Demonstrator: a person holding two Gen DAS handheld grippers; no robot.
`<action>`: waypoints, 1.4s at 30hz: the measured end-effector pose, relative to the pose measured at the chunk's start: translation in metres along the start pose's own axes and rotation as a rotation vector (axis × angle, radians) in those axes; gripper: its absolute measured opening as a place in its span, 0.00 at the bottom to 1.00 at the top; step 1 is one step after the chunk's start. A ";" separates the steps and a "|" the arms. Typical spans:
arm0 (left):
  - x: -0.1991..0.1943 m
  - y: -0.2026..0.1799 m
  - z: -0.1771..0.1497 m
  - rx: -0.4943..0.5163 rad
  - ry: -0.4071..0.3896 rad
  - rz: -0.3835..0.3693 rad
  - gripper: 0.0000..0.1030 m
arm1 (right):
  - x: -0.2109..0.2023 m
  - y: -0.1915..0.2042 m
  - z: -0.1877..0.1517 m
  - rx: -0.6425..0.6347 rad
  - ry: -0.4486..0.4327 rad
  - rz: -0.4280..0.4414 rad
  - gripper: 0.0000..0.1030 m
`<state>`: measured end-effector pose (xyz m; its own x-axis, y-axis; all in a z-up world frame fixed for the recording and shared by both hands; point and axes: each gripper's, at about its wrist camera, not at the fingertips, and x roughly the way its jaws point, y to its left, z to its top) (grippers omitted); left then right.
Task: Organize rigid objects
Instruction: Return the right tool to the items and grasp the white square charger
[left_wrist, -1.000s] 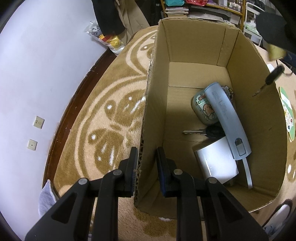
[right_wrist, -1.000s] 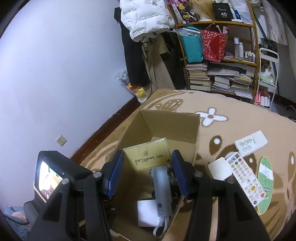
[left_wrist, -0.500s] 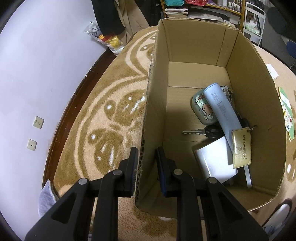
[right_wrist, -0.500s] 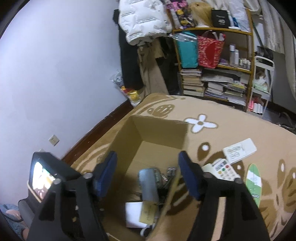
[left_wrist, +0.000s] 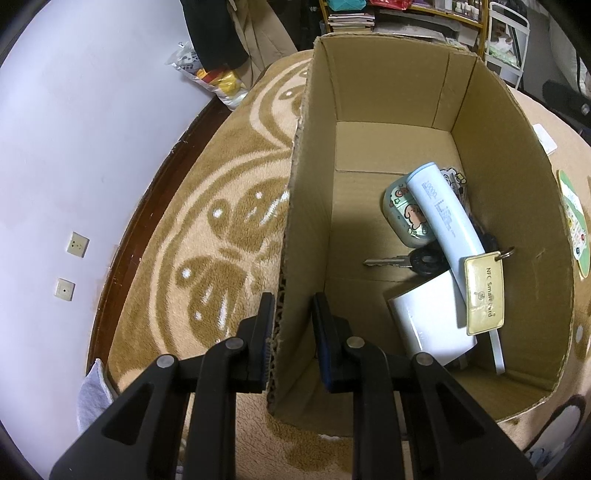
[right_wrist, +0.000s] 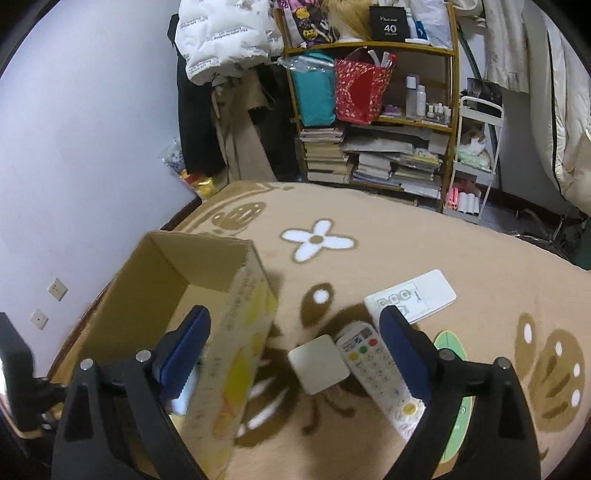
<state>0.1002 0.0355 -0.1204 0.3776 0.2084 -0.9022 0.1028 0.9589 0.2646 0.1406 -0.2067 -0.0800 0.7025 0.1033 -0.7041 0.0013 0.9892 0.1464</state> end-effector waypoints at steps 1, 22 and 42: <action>0.000 0.000 0.000 0.001 0.000 0.000 0.20 | 0.005 -0.001 -0.002 -0.001 0.011 0.003 0.94; 0.004 0.001 0.001 -0.002 0.008 -0.011 0.20 | 0.060 -0.031 -0.037 0.049 0.147 0.019 0.63; 0.008 -0.004 0.002 0.006 0.021 -0.001 0.20 | 0.074 -0.019 -0.042 0.016 0.198 0.078 0.51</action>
<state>0.1047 0.0335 -0.1282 0.3584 0.2116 -0.9093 0.1087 0.9579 0.2657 0.1627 -0.2130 -0.1641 0.5475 0.1993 -0.8127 -0.0351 0.9758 0.2157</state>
